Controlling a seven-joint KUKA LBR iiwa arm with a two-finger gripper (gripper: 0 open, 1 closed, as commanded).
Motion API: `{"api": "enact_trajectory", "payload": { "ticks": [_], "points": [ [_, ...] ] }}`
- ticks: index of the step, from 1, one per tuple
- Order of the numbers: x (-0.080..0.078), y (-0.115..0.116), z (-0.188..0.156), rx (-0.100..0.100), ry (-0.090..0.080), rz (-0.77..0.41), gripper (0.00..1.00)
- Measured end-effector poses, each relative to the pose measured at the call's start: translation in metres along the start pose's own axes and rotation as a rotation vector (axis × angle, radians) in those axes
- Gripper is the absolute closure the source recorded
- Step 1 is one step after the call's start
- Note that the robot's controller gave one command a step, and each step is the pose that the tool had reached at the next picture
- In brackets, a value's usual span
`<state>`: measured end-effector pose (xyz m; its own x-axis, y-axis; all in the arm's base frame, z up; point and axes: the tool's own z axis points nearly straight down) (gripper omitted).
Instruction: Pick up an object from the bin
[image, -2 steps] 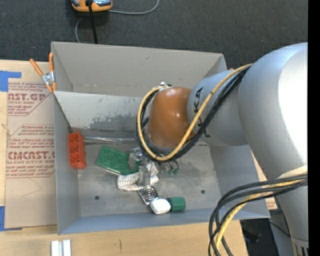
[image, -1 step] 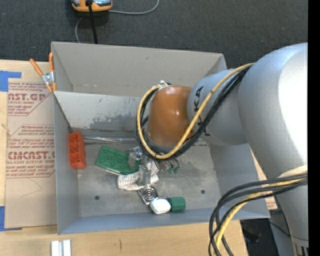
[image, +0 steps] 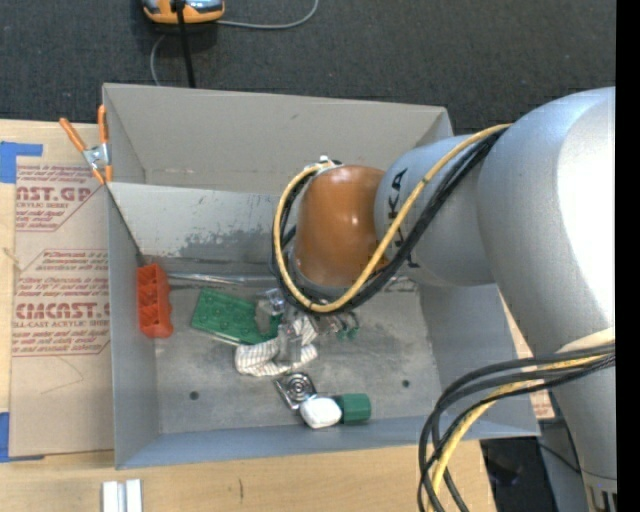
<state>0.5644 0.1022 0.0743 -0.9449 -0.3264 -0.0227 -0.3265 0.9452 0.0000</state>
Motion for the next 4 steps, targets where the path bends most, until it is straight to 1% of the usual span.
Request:
{"api": "enact_trajectory", "payload": {
  "ticks": [1, 3, 4],
  "points": [
    [-0.003, 0.009, -0.121, 0.0, 0.002, 0.024, 1.0],
    [-0.002, 0.009, -0.122, 0.0, 0.005, 0.023, 1.0],
    [-0.001, 0.015, -0.157, 0.003, -0.013, -0.009, 1.0]
  ]
}}
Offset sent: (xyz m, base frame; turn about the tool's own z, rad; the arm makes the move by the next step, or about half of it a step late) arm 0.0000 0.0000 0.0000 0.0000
